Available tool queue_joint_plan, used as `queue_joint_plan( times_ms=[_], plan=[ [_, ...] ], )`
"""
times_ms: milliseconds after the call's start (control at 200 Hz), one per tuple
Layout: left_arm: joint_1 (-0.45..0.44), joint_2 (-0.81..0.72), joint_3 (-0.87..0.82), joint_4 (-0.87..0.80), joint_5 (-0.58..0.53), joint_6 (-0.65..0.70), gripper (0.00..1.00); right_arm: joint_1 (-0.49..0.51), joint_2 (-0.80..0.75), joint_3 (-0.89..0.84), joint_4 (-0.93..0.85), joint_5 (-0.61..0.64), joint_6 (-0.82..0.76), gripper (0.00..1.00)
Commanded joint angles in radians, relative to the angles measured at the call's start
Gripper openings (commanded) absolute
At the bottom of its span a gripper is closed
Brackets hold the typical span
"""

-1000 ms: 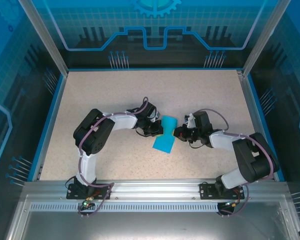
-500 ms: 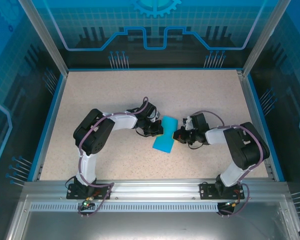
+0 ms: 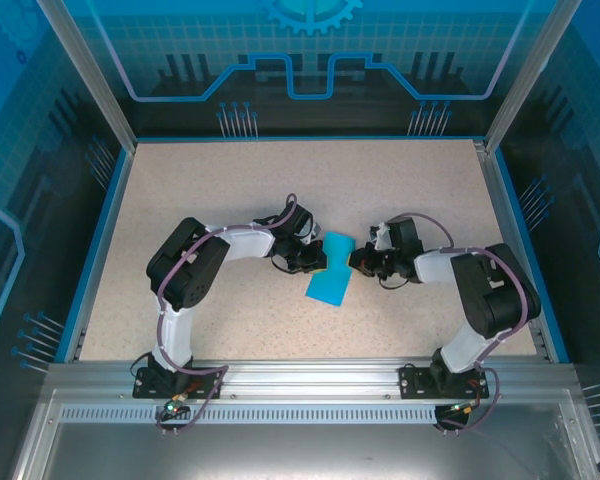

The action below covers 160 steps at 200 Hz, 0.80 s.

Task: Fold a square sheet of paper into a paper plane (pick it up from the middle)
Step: Fold the square sheet of paper in half at the center of the table.

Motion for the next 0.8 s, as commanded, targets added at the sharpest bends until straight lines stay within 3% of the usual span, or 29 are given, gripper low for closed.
queue_joint_plan(
  times_ms=[0, 200, 465, 795],
  plan=[
    [-0.018, 0.054, -0.035, -0.102, -0.058, 0.027, 0.0, -0.017, 0.07, 0.016, 0.012, -0.029, -0.015, 0.0],
    [-0.018, 0.052, -0.038, -0.102, -0.06, 0.031, 0.0, -0.017, 0.117, 0.023, -0.018, 0.011, -0.007, 0.0],
    [-0.017, 0.046, -0.038, -0.108, -0.061, 0.033, 0.0, -0.015, -0.005, 0.104, -0.13, 0.034, -0.039, 0.0],
    [-0.018, 0.047, -0.027, -0.108, -0.056, 0.034, 0.0, -0.024, 0.127, 0.132, -0.103, 0.034, -0.04, 0.0]
  ],
)
